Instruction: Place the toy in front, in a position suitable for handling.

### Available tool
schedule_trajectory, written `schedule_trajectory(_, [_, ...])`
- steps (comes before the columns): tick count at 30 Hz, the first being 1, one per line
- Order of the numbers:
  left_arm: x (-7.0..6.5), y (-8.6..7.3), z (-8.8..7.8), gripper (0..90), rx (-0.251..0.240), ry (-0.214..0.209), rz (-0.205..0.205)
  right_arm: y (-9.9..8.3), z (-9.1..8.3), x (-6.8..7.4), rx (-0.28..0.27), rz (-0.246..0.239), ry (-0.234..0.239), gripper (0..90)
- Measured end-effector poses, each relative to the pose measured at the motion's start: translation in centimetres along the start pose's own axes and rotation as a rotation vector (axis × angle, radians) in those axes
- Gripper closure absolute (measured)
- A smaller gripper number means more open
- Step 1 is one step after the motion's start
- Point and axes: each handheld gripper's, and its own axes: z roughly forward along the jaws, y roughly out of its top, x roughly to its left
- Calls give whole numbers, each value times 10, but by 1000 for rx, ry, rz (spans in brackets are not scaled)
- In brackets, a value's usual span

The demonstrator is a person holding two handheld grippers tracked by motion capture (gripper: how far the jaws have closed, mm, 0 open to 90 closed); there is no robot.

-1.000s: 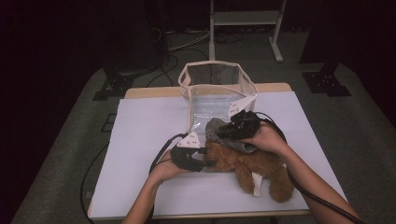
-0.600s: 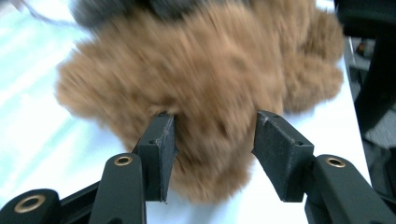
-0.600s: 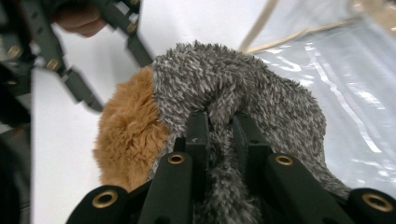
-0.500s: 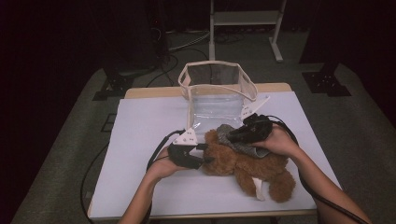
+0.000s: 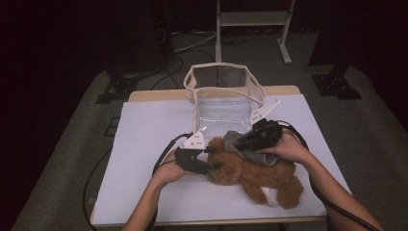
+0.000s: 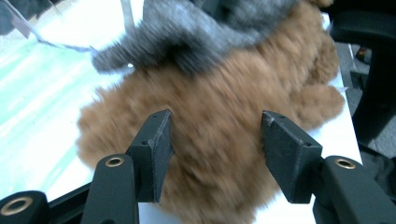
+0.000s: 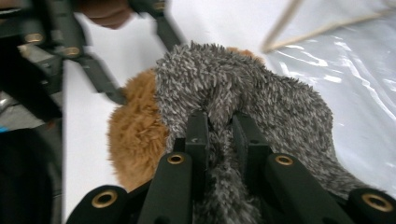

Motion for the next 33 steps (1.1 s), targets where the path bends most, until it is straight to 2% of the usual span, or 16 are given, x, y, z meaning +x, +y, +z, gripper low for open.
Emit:
schedule_trajectory(2, [-3, -2, 5, 443, 17, -26, -2, 4, 1, 3, 3, -17, -5, 773])
schedule_trajectory(7, [-11, -4, 4, 459, 66, -112, 33, 11, 6, 0, -4, -21, -7, 773])
schedule_trajectory(8, [-12, -4, 3, 459, 77, -117, 36, 12, 7, 0, 3, -24, -10, 773])
schedule_trajectory(10, [-13, -3, 1, 454, 94, -117, 45, 11, 8, 0, 14, -30, -15, 773])
schedule_trajectory(12, [-11, 0, -3, 446, 84, -93, 54, 9, 6, 0, 18, -24, -22, 773])
schedule_trajectory(14, [-8, 4, -5, 420, 50, -53, 65, 6, 6, 0, 24, -19, -23, 774])
schedule_trajectory(16, [-6, 8, -5, 401, 14, -18, 56, 2, 7, 1, 32, -14, 3, 775])
schedule_trajectory(18, [-5, 9, 1, 403, 26, -22, 47, -1, 7, 4, 28, -10, 34, 775])
schedule_trajectory(21, [-6, 6, 7, 418, 62, -63, 41, -2, 1, 4, 15, -13, 25, 774])
schedule_trajectory(23, [-7, 4, 8, 429, 70, -84, 33, -4, -6, 1, 9, -5, 2, 774])
schedule_trajectory(27, [-9, 2, 5, 437, 102, -114, 48, -11, -26, -10, 0, 22, -65, 773])
schedule_trajectory(30, [-8, 4, 2, 432, 100, -107, 53, -21, -32, -14, 11, 45, -71, 773])
schedule_trajectory(33, [-5, 10, -1, 411, 68, -92, 49, -30, -24, -7, 33, 44, -42, 776])
